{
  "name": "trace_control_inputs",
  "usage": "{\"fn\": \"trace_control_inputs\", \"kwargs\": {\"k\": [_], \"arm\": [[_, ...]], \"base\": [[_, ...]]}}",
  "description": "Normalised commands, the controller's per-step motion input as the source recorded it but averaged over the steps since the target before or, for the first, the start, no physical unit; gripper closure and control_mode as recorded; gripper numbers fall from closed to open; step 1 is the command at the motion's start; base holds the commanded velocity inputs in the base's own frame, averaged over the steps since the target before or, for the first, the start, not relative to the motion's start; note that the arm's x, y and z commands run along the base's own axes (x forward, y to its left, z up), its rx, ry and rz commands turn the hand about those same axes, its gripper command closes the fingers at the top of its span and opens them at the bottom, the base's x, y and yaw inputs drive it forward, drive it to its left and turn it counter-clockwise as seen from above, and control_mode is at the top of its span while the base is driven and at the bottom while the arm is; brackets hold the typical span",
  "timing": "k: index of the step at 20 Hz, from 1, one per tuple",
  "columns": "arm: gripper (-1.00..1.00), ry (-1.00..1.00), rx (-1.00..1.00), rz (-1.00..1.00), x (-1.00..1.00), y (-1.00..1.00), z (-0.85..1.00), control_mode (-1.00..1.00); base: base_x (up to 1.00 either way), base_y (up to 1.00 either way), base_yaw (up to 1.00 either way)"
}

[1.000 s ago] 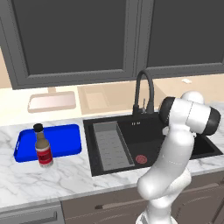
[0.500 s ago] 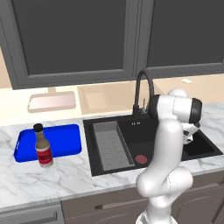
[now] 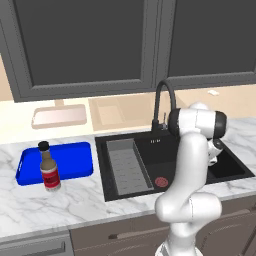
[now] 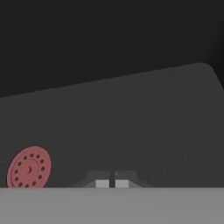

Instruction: Pick up all produce items and place them in the sink. Turn on the sink faucet to wash them. Then turn the sink off and put them in the tray.

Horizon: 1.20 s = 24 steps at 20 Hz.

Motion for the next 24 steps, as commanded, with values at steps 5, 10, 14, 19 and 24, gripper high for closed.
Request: {"fn": "trace_control_inputs", "kwargs": {"k": [5,10,14,19,24], "arm": [[1.0,0.0,-0.07,0.05,0.06,0.01,-0.2,-1.0],[1.0,0.0,-0.04,0.04,0.05,0.03,-0.16,-1.0],[1.0,0.0,-0.02,0.04,0.07,0.07,-0.19,-1.0],[1.0,0.0,-0.01,0.05,0.02,0.09,-0.16,-1.0],[1.0,0.0,0.0,0.05,0.01,0.07,-0.16,-1.0]], "base": [[0.0,0.0,0.0],[0.0,0.0,0.0],[0.0,0.0,0.0],[0.0,0.0,0.0],[0.0,0.0,0.0]]}}
